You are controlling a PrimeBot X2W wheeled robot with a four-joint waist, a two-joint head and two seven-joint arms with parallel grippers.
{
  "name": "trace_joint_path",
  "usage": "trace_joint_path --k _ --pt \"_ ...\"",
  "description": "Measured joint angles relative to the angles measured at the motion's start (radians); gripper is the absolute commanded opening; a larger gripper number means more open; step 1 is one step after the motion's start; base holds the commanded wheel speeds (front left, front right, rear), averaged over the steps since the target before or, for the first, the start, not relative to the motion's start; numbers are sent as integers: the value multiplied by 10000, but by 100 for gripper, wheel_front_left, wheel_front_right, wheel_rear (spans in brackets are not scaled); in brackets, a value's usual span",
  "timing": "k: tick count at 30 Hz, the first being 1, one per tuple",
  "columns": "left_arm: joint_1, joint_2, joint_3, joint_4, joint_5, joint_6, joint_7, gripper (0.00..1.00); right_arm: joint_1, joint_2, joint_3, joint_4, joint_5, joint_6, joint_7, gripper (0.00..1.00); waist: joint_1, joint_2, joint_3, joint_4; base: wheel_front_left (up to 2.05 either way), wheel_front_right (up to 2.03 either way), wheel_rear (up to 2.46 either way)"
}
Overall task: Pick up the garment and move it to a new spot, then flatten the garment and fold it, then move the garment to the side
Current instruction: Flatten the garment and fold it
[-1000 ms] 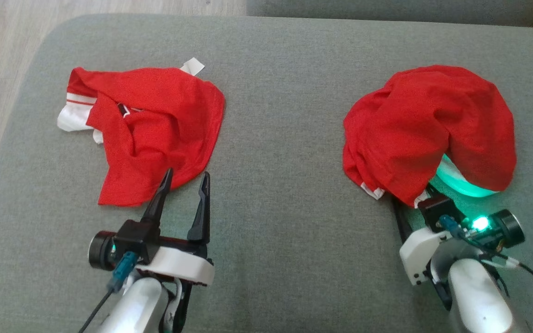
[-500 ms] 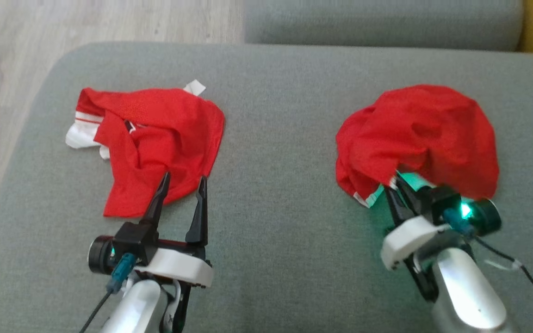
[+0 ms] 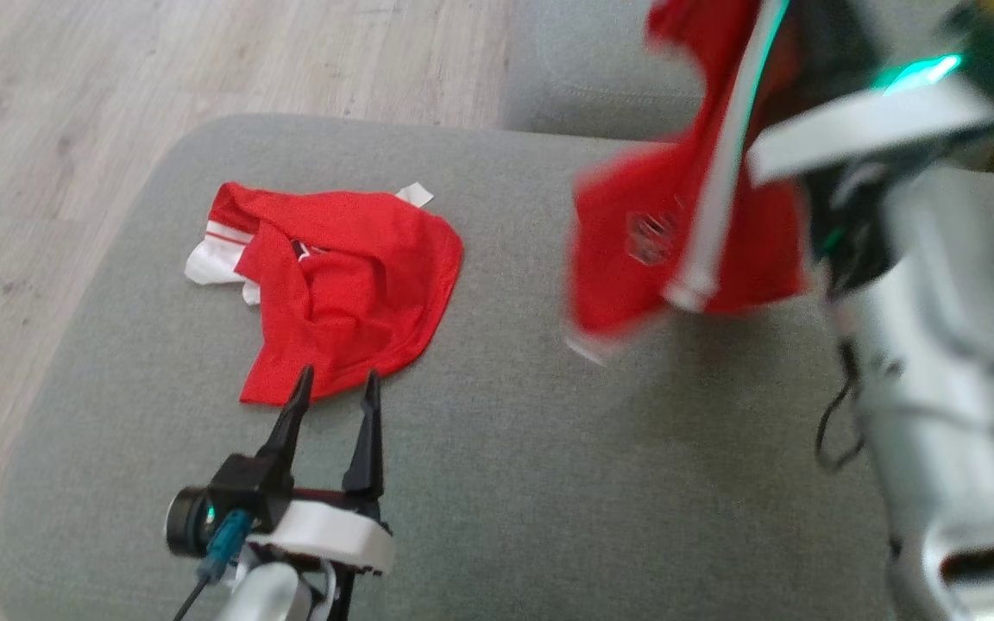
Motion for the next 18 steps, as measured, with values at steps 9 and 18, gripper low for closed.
trace_joint_path --k 9,18 --pt "447 15 316 -119 186 -8 0 100 28 -109 -2922 1237 40 0 -29 0 1 0 -187 -781 0 0 0" --pt "403 12 351 -125 451 -176 0 100 4552 2 -5256 2489 -2207 -2 512 100 1 0 207 -1687 0 0 0"
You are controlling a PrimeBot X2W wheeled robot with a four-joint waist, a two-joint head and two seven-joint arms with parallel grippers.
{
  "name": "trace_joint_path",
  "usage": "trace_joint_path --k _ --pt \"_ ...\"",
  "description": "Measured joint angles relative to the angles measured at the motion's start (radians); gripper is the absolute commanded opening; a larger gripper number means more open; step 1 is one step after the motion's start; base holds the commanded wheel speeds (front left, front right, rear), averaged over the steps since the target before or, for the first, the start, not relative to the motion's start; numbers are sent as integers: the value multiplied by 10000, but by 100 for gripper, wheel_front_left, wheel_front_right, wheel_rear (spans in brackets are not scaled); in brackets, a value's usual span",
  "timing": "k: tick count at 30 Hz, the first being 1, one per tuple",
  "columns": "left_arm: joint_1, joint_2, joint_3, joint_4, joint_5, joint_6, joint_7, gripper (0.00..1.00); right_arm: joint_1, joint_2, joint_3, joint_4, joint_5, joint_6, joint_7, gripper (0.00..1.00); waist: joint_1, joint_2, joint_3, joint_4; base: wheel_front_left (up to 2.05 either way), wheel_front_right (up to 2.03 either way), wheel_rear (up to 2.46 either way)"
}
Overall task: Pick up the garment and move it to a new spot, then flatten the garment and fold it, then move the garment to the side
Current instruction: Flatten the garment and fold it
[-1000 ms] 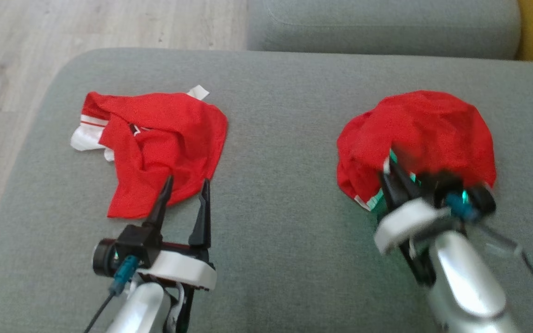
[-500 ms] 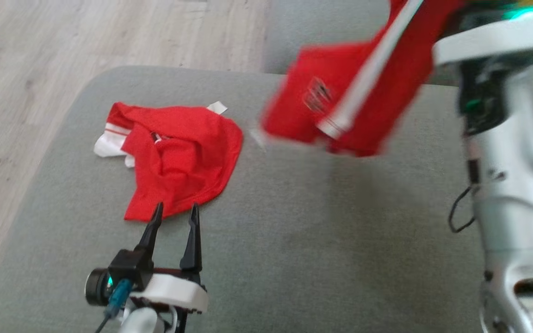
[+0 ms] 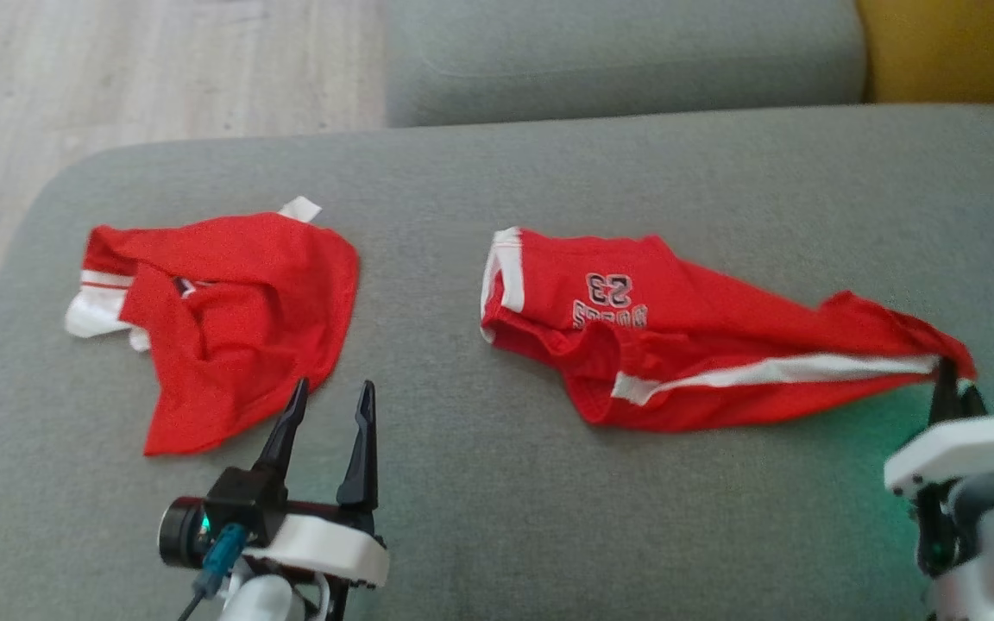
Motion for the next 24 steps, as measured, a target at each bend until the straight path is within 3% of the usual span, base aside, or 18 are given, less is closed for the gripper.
trace_joint_path --k 5,11,17,24 --pt "-190 -2 25 21 17 -19 0 100 -196 38 59 -253 -125 0 -938 100 0 0 192 -324 0 0 0" --pt "-214 -38 44 35 82 -98 0 100 -211 35 1967 -1764 215 2 -1590 100 0 0 157 -360 0 0 0" --pt "-211 -105 67 38 161 -180 0 100 1058 38 4065 -3793 -104 2 -1753 100 0 0 99 -184 0 0 0" --pt "-213 -184 52 61 163 -238 0 100 2159 40 4604 -4295 -328 2 -1753 100 0 0 218 210 0 0 0"
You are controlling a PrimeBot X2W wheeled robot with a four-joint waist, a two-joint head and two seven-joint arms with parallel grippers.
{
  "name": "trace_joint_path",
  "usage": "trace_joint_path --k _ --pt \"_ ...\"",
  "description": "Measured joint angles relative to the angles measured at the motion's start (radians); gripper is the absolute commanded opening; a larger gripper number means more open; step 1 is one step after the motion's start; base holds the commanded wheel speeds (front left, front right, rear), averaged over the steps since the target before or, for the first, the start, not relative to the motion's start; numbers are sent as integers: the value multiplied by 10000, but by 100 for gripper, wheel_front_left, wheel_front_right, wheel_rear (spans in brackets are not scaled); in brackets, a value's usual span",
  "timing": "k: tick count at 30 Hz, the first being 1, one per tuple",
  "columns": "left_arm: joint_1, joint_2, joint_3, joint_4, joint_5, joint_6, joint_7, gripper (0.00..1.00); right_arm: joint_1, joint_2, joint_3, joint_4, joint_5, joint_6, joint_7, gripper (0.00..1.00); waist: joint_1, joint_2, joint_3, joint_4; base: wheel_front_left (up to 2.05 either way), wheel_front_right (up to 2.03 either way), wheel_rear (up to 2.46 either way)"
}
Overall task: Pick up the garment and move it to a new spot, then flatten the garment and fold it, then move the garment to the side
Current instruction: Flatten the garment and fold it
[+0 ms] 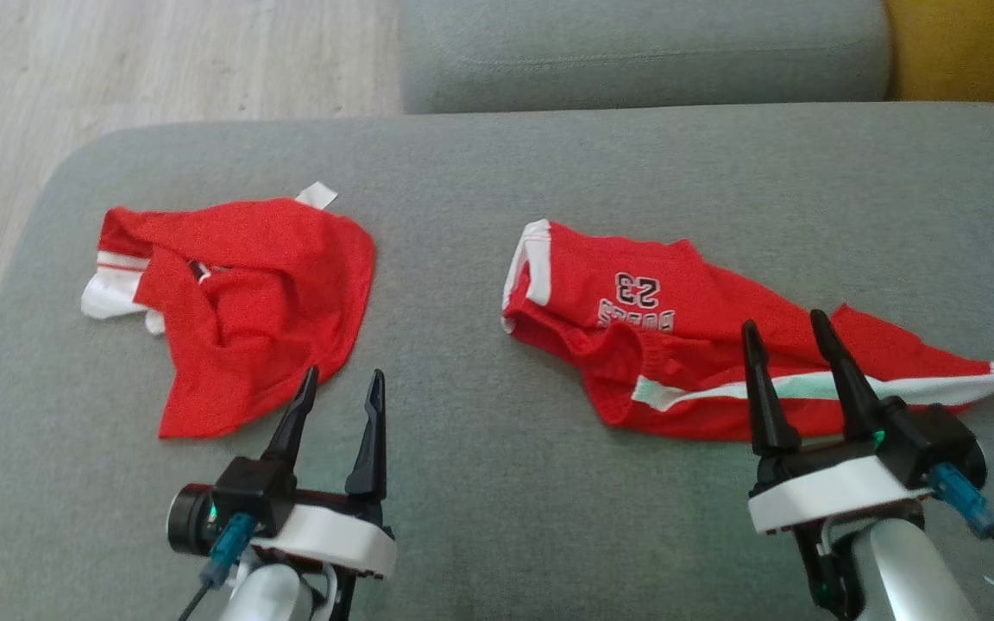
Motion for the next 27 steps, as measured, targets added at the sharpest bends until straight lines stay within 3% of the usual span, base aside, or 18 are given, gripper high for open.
trace_joint_path --k 5,11,19,27 --pt "-133 -40 -17 17 2 -29 0 100 -267 -2 146 -21 -625 0 44 100 1 0 318 361 0 0 0" --pt "-646 -159 -42 15 82 -54 0 100 -2033 -12 303 639 -1396 0 1697 100 1 0 898 897 0 0 0" --pt "-1049 -337 -347 209 73 -199 0 100 -4794 -73 685 3037 -999 0 3469 100 3 0 1607 1850 0 0 0" --pt "-1238 -362 -535 311 -33 -199 0 100 -5917 -102 681 4974 -959 0 3743 100 2 0 2064 2582 0 0 0"
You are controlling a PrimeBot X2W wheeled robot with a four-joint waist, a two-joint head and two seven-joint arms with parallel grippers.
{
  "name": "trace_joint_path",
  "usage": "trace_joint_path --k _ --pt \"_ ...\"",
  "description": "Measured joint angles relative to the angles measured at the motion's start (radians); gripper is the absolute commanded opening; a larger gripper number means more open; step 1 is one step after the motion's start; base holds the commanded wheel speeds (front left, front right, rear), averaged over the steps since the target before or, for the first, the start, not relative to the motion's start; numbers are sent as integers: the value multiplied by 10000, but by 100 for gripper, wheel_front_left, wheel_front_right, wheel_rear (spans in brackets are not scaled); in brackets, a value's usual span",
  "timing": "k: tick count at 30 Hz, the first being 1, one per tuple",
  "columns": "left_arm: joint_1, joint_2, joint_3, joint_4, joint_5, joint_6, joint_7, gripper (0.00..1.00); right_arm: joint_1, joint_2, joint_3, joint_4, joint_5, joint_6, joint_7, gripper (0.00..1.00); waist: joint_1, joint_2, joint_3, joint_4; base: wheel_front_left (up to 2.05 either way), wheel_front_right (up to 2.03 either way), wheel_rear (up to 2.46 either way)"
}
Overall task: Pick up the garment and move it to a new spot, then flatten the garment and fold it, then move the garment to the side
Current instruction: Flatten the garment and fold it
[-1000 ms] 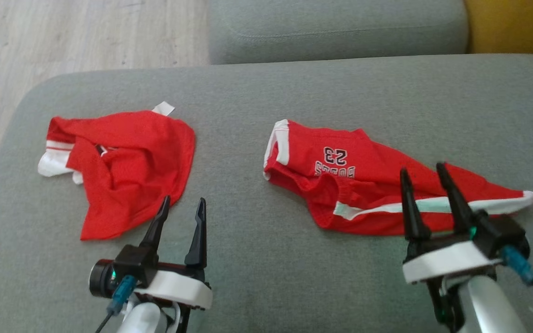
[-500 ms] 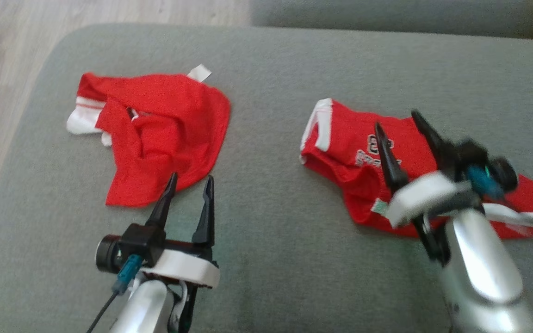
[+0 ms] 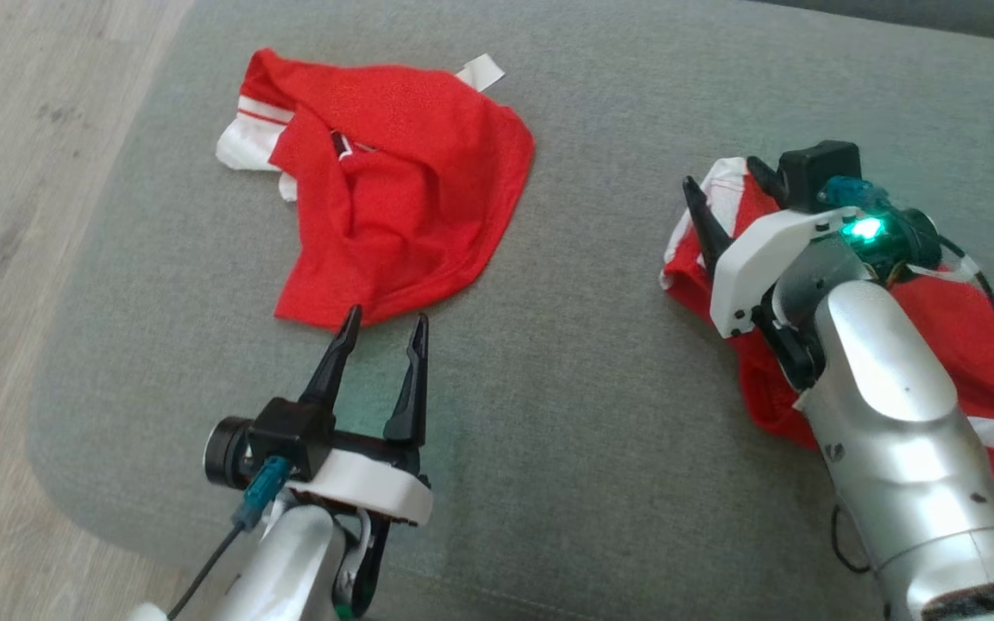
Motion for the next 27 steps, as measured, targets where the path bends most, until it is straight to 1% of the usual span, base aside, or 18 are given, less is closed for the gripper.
trace_joint_path --k 4,5,6,9,13,18,21,23,26,27 --pt "0 -4 -29 33 -109 6 0 100 -209 -4 -138 729 -121 0 -111 100 0 0 86 156 0 0 0" --pt "0 -4 -33 35 -150 10 0 100 -223 -6 -171 863 -121 0 -165 45 0 0 75 154 0 0 0" --pt "0 -4 -36 35 -159 19 0 100 -236 -17 -188 963 -117 0 -199 0 -1 0 65 144 0 0 0" --pt "-1 -10 -58 38 -159 90 0 100 -314 -27 -146 1266 81 0 -284 0 -1 0 26 83 0 0 0" --pt "-1 -12 -65 59 -159 96 0 100 -519 -29 -178 1517 199 0 -656 0 -1 0 -46 -52 0 0 0" --pt "1 -15 -52 75 -159 102 0 100 -804 -29 -635 1569 430 0 -1039 0 -1 0 -219 -251 0 0 0" --pt "7 -15 -10 79 -157 104 0 100 -1042 -35 -1227 1551 435 0 -1072 0 -2 0 -329 -378 0 0 0" --pt "9 -15 -6 75 -157 104 0 100 -1235 -119 -1812 1544 405 0 -1057 0 -2 0 -367 -453 0 0 0" --pt "11 -17 -23 38 -159 104 0 100 -1604 -617 -2869 1522 -173 0 -945 0 -2 0 -318 -486 0 0 0" --pt "10 -17 -59 -21 -159 102 0 100 -1974 -965 -3868 1536 -596 0 -731 0 -1 0 -215 -460 0 0 0"
